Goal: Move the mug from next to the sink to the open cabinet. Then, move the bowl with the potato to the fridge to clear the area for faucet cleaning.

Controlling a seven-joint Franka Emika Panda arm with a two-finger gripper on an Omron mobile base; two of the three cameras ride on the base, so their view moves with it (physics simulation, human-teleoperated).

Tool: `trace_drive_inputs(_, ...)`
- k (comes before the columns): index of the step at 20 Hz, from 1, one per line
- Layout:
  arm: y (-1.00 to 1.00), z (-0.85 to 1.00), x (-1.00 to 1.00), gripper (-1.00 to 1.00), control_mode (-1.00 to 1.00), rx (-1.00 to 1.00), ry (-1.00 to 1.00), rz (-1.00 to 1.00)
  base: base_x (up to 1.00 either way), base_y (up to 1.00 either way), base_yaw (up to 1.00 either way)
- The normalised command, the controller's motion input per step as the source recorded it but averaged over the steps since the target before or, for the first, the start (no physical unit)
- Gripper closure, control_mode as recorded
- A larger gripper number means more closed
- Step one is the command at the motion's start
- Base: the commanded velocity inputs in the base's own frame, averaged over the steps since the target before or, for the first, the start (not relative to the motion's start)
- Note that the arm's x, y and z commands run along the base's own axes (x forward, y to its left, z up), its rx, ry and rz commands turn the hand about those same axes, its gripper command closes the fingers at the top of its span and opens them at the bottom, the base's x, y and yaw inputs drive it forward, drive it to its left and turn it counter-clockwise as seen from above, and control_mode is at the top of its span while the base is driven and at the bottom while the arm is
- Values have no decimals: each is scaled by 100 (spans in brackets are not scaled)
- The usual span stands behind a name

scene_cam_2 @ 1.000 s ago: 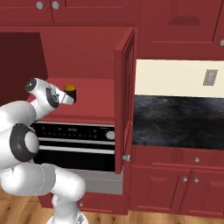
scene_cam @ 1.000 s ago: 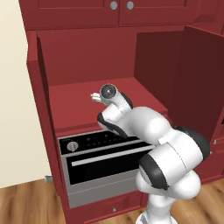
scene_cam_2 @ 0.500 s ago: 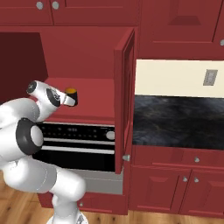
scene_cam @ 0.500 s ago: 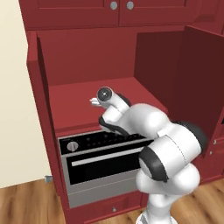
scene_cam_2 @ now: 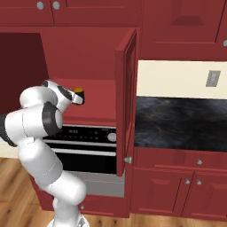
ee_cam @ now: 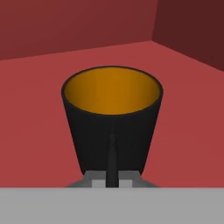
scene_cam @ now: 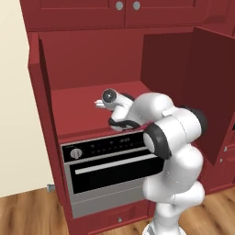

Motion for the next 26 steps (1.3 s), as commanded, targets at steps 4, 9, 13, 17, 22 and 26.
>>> trace_drive_inputs(4,0,-48,49,100,-100,-2,0,0,0,0,0)
trace_drive_inputs(9,0,-37,44,100,-100,-3,0,0,0,0,0)
trace_drive_inputs(13,0,-2,32,-100,-100,0,1,0,0,0,0)
trace_drive_inputs(17,0,0,-6,-100,-100,0,-1,0,0,0,0)
trace_drive_inputs(22,0,10,-54,-100,-100,0,-9,0,0,0,0)
trace_drive_inputs(26,0,14,-94,-100,-100,0,-12,-3,0,0,0)
